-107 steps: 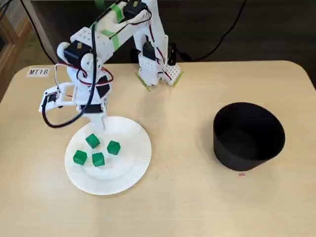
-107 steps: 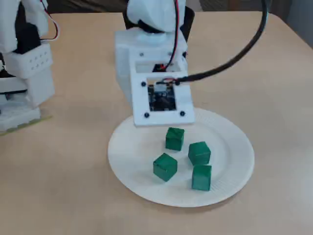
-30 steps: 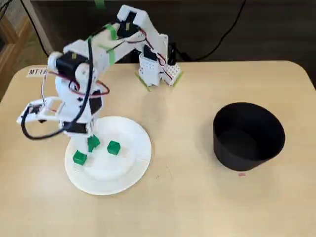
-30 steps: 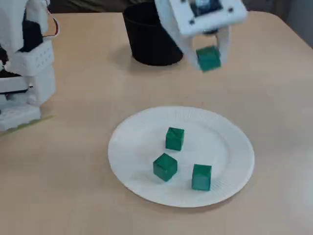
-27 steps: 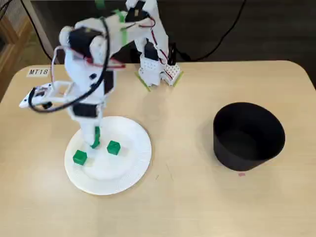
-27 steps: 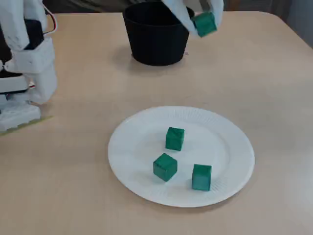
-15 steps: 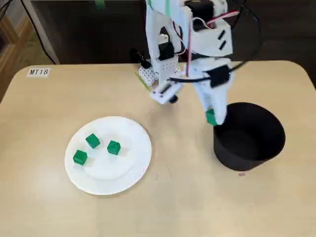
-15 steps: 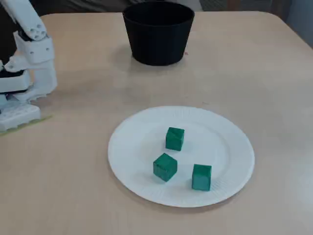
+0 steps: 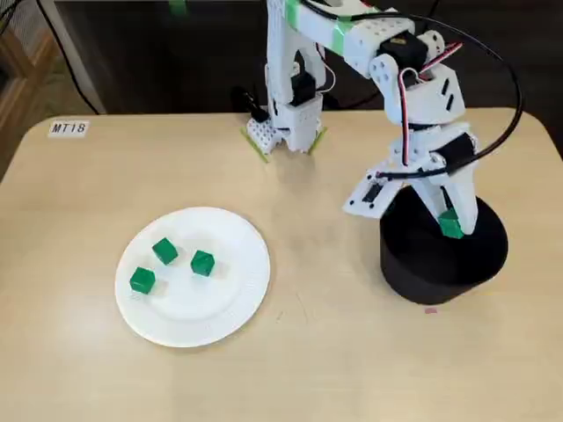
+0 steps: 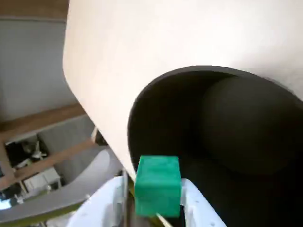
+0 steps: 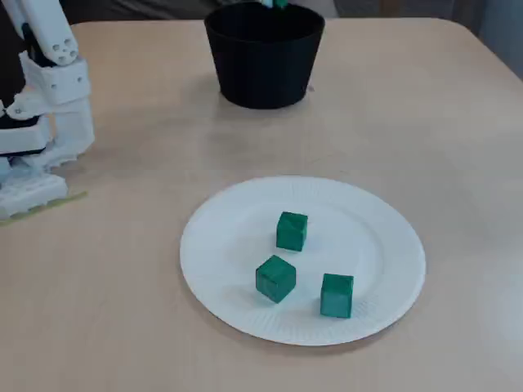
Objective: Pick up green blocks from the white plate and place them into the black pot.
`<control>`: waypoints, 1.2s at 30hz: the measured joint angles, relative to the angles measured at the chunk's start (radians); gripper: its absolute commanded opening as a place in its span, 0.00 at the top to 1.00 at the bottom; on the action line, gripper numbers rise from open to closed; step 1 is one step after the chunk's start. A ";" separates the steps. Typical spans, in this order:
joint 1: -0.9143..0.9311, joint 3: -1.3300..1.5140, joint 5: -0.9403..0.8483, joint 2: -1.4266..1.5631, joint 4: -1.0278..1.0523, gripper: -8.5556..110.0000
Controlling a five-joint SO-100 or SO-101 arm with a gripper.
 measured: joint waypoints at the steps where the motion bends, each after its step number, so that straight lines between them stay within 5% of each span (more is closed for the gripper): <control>1: 0.000 0.000 0.000 0.000 0.021 0.67; 4: 0.000 0.000 0.000 0.000 0.077 0.68; 8: 0.002 0.000 -0.017 0.000 0.106 0.95; 14: 0.121 -0.028 -0.014 0.101 0.268 0.95; 24: 0.756 -0.029 -0.118 0.038 0.457 0.95; 36: 1.068 0.190 -0.172 0.023 0.138 0.95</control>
